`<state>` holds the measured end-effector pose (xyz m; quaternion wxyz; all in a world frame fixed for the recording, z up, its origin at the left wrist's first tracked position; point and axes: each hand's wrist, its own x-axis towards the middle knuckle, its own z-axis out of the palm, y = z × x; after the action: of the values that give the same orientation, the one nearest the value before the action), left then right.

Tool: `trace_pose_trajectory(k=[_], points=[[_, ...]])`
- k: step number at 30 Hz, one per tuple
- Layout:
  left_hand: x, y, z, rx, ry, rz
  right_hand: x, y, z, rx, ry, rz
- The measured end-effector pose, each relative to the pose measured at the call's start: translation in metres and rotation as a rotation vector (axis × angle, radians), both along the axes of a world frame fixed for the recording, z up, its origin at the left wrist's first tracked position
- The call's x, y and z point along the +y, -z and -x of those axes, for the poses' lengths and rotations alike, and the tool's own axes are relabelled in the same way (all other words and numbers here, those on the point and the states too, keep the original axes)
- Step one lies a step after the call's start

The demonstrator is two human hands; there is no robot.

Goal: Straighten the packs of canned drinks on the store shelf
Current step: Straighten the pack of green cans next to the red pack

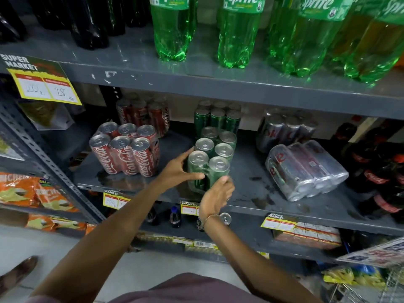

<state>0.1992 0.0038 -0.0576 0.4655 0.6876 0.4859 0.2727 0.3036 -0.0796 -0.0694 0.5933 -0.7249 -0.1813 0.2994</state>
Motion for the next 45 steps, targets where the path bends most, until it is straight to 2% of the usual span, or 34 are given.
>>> trace_pose_trajectory(k=[1, 4, 8, 9, 11, 13, 15, 19, 20, 25, 32, 34, 36, 39, 41, 42, 45], points=[[0.004, 0.0, 0.008, -0.028, -0.05, 0.008, -0.005, 0.003, 0.006, -0.028, -0.05, -0.036], [0.004, 0.001, 0.019, -0.066, -0.307, -0.063, -0.01, 0.016, 0.002, -0.286, -0.24, -0.017], [-0.026, 0.001, -0.003, -0.187, -0.515, -0.093, 0.024, -0.002, -0.05, -0.268, 0.038, -0.037], [-0.037, 0.004, -0.013, -0.296, -0.516, -0.031, 0.04, -0.005, -0.071, -0.242, 0.031, -0.068], [-0.051, 0.006, -0.032, -0.493, -0.463, 0.101, 0.069, -0.015, -0.109, -0.079, -0.194, -0.1], [-0.049, 0.017, -0.048, -0.55, -0.463, 0.164, 0.095, -0.02, -0.131, 0.157, -0.48, -0.011], [-0.036, 0.029, -0.054, -0.573, -0.503, 0.185, 0.11, -0.02, -0.137, 0.273, -0.593, 0.036], [0.006, 0.085, -0.042, -0.612, -0.483, 0.27, 0.104, -0.028, -0.127, 0.399, -0.574, 0.033], [0.011, 0.085, -0.039, -0.643, -0.486, 0.288, 0.099, -0.029, -0.125, 0.414, -0.568, 0.019], [-0.003, 0.0, -0.037, -0.672, -0.511, 0.395, 0.08, -0.015, -0.115, 0.448, -0.494, -0.047], [0.021, -0.011, -0.021, -0.567, -0.41, 0.413, 0.056, -0.007, -0.093, 0.367, -0.468, -0.036], [0.018, -0.01, -0.018, -0.522, -0.397, 0.366, 0.053, -0.015, -0.093, 0.343, -0.473, -0.017], [0.012, -0.01, -0.016, -0.432, -0.43, 0.239, 0.05, -0.02, -0.097, 0.304, -0.505, -0.004], [-0.006, -0.018, -0.016, -0.241, -0.45, -0.175, 0.042, -0.027, -0.108, 0.083, -0.456, -0.019], [-0.02, -0.028, -0.024, -0.201, -0.354, -0.46, 0.034, -0.036, -0.122, -0.17, -0.387, -0.047], [-0.026, -0.034, -0.031, -0.205, -0.276, -0.525, 0.03, -0.041, -0.13, -0.274, -0.354, -0.066], [-0.041, -0.053, -0.064, -0.218, -0.022, -0.531, 0.019, -0.062, -0.163, -0.465, -0.238, -0.106]])
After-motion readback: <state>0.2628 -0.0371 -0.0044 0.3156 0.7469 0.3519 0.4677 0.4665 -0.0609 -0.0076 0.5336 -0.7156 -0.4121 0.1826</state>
